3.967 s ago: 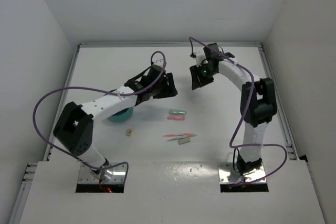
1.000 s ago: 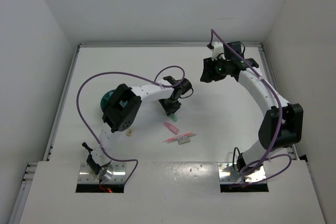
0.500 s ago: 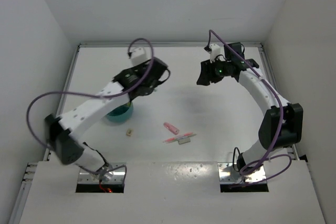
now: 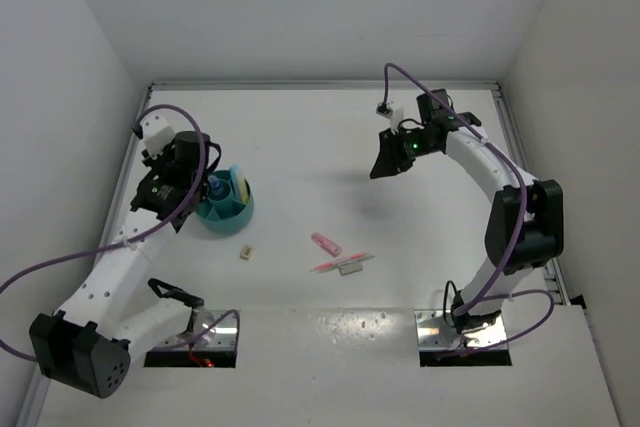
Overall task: Sort the stationery into containers
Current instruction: Place the stationery in the storage box, then pick up the stationery from the center of the board.
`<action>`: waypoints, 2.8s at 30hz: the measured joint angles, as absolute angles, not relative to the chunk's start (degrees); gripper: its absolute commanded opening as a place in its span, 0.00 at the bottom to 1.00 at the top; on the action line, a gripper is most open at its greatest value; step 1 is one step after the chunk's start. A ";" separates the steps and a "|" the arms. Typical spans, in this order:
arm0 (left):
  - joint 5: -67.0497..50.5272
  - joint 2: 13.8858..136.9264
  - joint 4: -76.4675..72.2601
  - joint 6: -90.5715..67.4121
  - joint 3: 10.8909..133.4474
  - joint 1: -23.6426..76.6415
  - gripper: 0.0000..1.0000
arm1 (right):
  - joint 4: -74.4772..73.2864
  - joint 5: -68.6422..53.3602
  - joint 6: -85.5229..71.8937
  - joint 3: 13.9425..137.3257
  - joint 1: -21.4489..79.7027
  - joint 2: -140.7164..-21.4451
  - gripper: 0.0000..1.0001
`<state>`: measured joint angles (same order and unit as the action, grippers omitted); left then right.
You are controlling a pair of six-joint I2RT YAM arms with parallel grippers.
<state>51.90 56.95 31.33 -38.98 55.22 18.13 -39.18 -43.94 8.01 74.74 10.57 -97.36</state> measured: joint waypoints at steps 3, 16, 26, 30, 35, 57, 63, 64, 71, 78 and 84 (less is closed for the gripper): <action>50.96 58.48 29.56 -38.79 53.06 14.48 0.00 | -39.55 -44.31 8.25 74.74 10.57 -97.43 0.21; 41.71 62.28 25.69 -41.91 44.66 10.02 0.00 | -39.57 -44.40 8.67 74.83 10.09 -97.47 0.23; 39.13 64.69 23.57 -44.07 43.46 10.02 0.00 | -40.01 -44.40 8.82 75.09 9.89 -97.47 0.23; 38.06 64.03 23.46 -44.66 42.06 10.02 0.03 | -40.10 -44.40 8.82 75.09 9.76 -97.47 0.23; 36.53 62.13 23.49 -45.43 40.86 9.74 0.10 | -40.25 -44.58 8.82 75.09 9.50 -97.47 0.23; 33.63 60.66 23.88 -47.05 39.46 9.63 0.51 | -40.86 -45.17 8.86 75.16 9.50 -97.60 0.33; 33.63 58.89 24.56 -47.13 39.75 9.63 0.33 | -40.91 -45.25 8.88 75.42 9.45 -97.60 0.35; 33.61 58.74 24.86 -47.35 39.94 9.63 0.19 | -40.91 -45.34 8.91 75.46 9.43 -97.60 0.33; 28.14 49.98 27.75 -47.00 42.96 13.89 0.00 | -41.25 -45.39 9.04 75.48 9.08 -97.62 0.17; 8.05 56.10 23.09 -51.46 45.54 26.30 0.48 | -42.13 -39.94 9.32 77.36 9.08 -99.26 0.72; 4.78 66.89 22.06 -59.94 45.69 42.09 0.35 | -42.89 -36.58 9.67 78.28 9.06 -100.84 0.14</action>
<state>4.78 66.89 22.06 -59.94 45.69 42.09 -42.89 -36.58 9.67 78.28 9.06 -100.84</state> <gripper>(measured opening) 0.464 0.188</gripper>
